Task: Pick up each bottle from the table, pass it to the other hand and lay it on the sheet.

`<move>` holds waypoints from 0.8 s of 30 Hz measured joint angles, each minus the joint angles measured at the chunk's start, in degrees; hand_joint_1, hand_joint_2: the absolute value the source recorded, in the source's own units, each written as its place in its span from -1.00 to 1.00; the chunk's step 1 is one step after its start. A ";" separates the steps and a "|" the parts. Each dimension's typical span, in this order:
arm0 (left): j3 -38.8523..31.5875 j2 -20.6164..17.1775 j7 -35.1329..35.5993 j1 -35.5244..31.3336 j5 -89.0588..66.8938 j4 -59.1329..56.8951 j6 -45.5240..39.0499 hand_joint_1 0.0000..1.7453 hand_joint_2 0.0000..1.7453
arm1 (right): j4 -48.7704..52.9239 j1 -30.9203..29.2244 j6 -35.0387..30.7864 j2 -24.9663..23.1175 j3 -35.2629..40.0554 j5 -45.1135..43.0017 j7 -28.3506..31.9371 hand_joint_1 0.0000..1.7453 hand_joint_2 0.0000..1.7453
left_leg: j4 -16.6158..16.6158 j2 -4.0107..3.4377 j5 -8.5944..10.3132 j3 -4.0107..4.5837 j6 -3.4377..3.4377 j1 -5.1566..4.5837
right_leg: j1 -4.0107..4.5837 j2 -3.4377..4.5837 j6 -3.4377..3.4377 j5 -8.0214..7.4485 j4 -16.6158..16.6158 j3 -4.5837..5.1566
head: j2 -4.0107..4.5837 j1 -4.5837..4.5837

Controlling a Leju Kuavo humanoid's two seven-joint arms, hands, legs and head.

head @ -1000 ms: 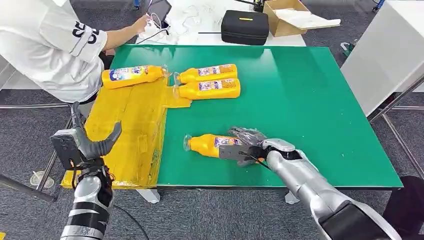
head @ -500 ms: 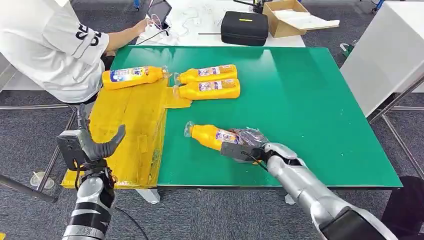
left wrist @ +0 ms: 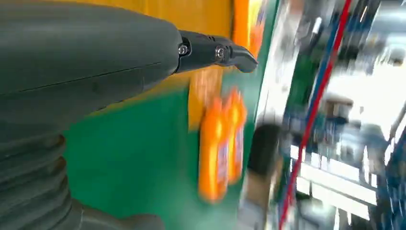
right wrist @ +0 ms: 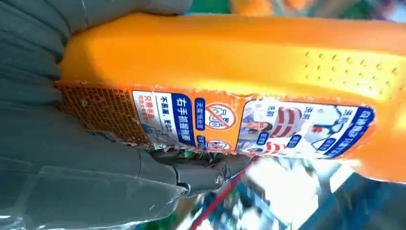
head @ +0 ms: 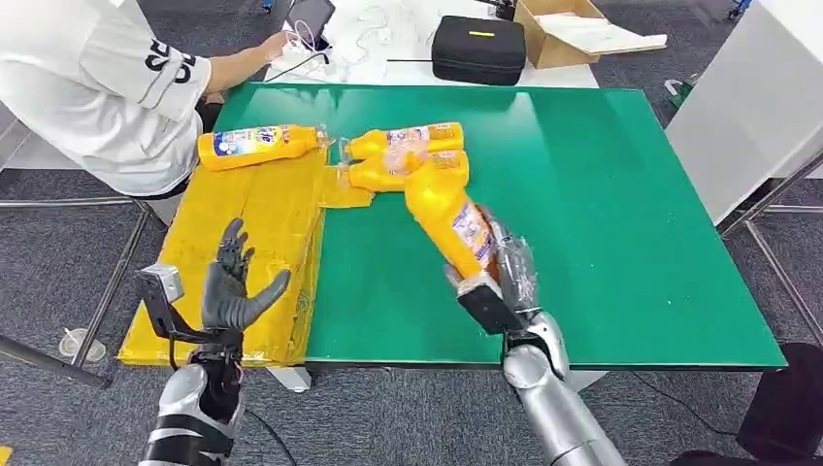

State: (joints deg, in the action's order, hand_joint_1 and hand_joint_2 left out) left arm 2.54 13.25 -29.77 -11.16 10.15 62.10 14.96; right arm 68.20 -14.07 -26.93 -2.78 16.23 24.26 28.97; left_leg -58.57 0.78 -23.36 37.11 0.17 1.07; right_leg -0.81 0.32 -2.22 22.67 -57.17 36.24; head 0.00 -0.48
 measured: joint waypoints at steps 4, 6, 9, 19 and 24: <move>3.24 -0.15 2.73 1.19 6.78 1.35 7.13 -1.00 1.00 | 1.92 2.40 -0.89 -1.84 -4.32 -0.26 4.74 1.00 1.00 | 0.00 -0.01 -0.05 0.00 -0.03 -0.01 | 0.00 0.01 0.00 0.00 0.00 0.00 | 0.00 0.00; 5.19 -0.39 3.80 1.38 10.08 1.51 10.85 -1.00 1.00 | 1.88 3.20 -0.70 -2.66 -5.35 0.70 6.89 1.00 1.00 | 0.00 -0.01 -0.05 0.00 -0.03 -0.01 | 0.00 0.01 0.00 -0.01 0.00 0.00 | 0.00 0.00; 7.58 -0.74 4.30 1.75 11.51 1.55 12.75 -1.00 1.00 | 1.26 3.78 -0.70 -3.73 -5.41 2.14 8.84 1.00 1.00 | 0.01 -0.02 -0.05 -0.03 -0.02 0.01 | 0.01 0.02 0.00 -0.01 0.00 0.01 | 0.00 0.00; 12.81 -1.88 4.15 1.44 13.11 1.53 15.31 -1.00 1.00 | -6.76 3.77 1.45 -7.85 -0.64 5.16 10.83 1.00 1.00 | 0.01 -0.06 -0.04 0.00 -0.01 0.03 | 0.02 0.02 0.00 0.00 0.00 0.03 | 0.00 0.02; 14.49 -2.08 4.26 0.23 12.30 0.54 14.07 -1.00 1.00 | -12.66 2.08 0.62 -10.29 4.95 6.10 10.83 1.00 1.00 | 0.02 -0.08 -0.04 0.00 -0.01 0.04 | 0.03 0.03 0.01 0.00 0.00 0.04 | 0.00 0.00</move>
State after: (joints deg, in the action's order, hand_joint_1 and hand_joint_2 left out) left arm 17.03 11.17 -25.51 -10.93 22.45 62.64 29.03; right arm 55.53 -11.99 -26.32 -13.07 21.18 30.36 39.80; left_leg -58.55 0.71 -23.39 37.11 0.16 1.11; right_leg -0.78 0.35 -2.21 22.67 -57.17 36.28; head 0.00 -0.48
